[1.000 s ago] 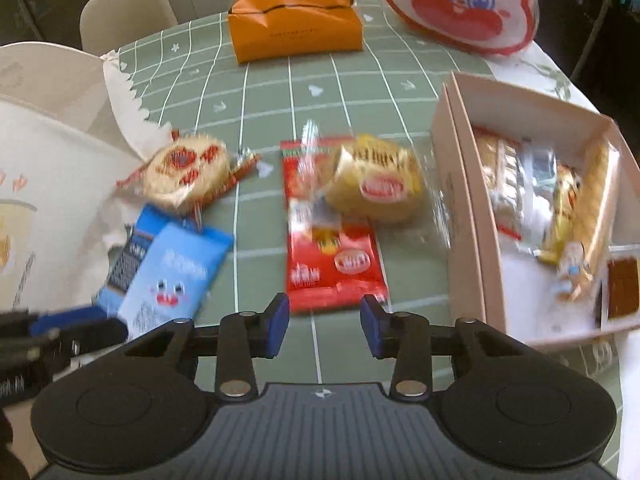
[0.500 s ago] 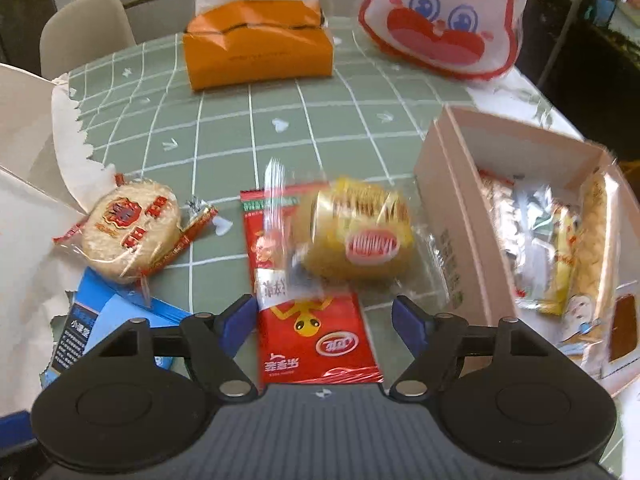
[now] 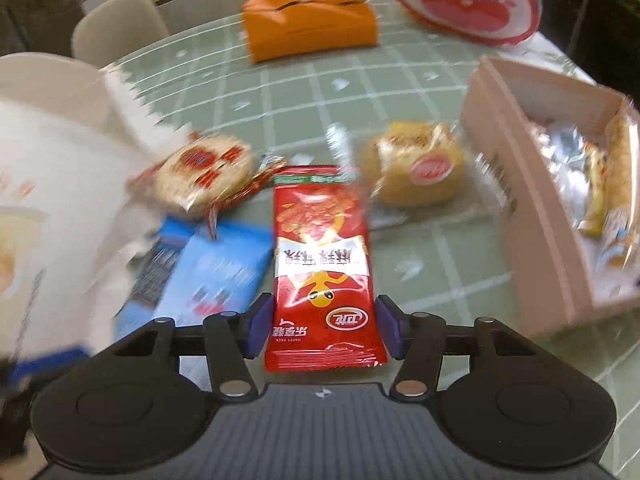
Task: Organize snacks
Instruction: 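Reach the left tool to the red spicy-strip packet while the right tool reaches the yellow bun, then grasp the red packet with the left tool while the right tool grasps the yellow wrapped bun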
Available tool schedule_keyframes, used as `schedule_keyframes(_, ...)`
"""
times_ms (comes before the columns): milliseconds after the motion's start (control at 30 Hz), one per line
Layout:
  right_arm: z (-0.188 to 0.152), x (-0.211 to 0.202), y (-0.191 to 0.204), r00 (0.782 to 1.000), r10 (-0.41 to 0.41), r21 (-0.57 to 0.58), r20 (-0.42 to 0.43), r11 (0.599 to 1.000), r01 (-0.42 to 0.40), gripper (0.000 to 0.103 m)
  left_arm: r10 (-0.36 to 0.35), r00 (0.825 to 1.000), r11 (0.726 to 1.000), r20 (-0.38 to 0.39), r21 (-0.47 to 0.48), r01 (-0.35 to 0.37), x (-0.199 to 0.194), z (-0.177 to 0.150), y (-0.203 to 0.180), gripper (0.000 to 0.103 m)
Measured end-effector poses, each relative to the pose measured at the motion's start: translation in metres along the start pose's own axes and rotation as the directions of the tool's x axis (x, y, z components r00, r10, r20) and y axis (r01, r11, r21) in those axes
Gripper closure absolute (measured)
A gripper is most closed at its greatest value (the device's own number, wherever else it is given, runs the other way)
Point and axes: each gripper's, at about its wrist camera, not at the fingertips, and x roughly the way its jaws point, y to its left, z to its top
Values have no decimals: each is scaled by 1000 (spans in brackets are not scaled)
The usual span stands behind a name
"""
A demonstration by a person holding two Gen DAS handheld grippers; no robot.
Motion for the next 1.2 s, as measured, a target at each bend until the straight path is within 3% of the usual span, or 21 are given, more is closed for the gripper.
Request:
schedule_keyframes(167, -13, -13, 4, 993, 97, 6, -59, 995, -97, 43, 15, 1000, 999, 15, -30, -14, 0, 3, 2, 67)
schedule_keyframes(233, -9, -25, 0, 993, 112, 7, -28, 994, -112, 39, 20, 1000, 999, 15, -33, -19, 2, 5, 0, 67)
schedule_keyframes(333, 9, -41, -7, 997, 49, -17, 58, 999, -48, 23, 15, 1000, 1000, 7, -18, -14, 7, 5, -8, 67)
schedule_keyframes(533, 70, -20, -17, 986, -91, -35, 137, 995, 96, 23, 24, 999, 998, -21, 50, -23, 17, -1, -27, 67)
schedule_keyframes(700, 100, 33, -6, 967, -214, -192, 140, 952, 238, 23, 43, 998, 997, -40, 61, -40, 18, -9, -26, 67)
schedule_keyframes(800, 90, 44, -8, 980, -173, -213, 101, 958, 191, 27, 57, 998, 997, -28, 44, -56, 17, -8, -20, 67)
schedule_keyframes(867, 76, 29, -19, 989, -103, -151, 104, 981, 118, 34, 57, 998, 998, -16, 30, -56, 18, -5, -17, 67)
schedule_keyframes(1033, 25, -6, -45, 996, 24, -62, 81, 998, -19, 36, 53, 998, 998, -16, 48, -52, 29, 4, -27, 67)
schedule_keyframes(1200, -22, -31, -58, 997, 14, -42, 81, 999, -11, 37, 33, 999, 991, -39, 134, -28, 45, 10, -57, 67)
